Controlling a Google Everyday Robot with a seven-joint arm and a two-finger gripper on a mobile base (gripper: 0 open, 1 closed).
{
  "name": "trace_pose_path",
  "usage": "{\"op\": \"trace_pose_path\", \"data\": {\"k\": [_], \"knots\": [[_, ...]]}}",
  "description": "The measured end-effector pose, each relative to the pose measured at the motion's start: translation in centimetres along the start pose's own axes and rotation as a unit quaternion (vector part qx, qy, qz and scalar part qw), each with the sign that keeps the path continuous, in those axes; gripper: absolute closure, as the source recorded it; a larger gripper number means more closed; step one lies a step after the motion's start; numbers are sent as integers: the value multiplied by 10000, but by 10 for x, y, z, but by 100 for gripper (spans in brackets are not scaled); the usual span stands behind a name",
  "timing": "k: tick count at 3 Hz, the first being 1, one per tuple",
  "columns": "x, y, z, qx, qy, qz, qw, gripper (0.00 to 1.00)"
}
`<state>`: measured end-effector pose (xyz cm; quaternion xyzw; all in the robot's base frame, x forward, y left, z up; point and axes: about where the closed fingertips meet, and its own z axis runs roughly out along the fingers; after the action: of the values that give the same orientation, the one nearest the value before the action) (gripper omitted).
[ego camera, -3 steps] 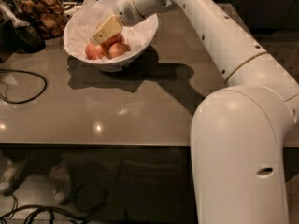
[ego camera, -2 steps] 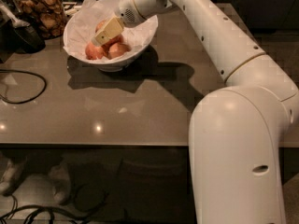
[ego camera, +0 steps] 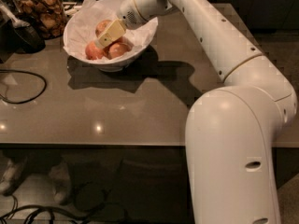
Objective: Pick apple from white bowl
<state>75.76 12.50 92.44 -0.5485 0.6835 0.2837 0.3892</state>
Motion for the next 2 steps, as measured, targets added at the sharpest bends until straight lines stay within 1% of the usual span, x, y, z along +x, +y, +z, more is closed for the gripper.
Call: {"op": "trace_pose_path", "data": {"k": [1,2], "knots": [[0,0,0,0,0,0,10000,18],[0,0,0,-1,0,0,10000,42]]}}
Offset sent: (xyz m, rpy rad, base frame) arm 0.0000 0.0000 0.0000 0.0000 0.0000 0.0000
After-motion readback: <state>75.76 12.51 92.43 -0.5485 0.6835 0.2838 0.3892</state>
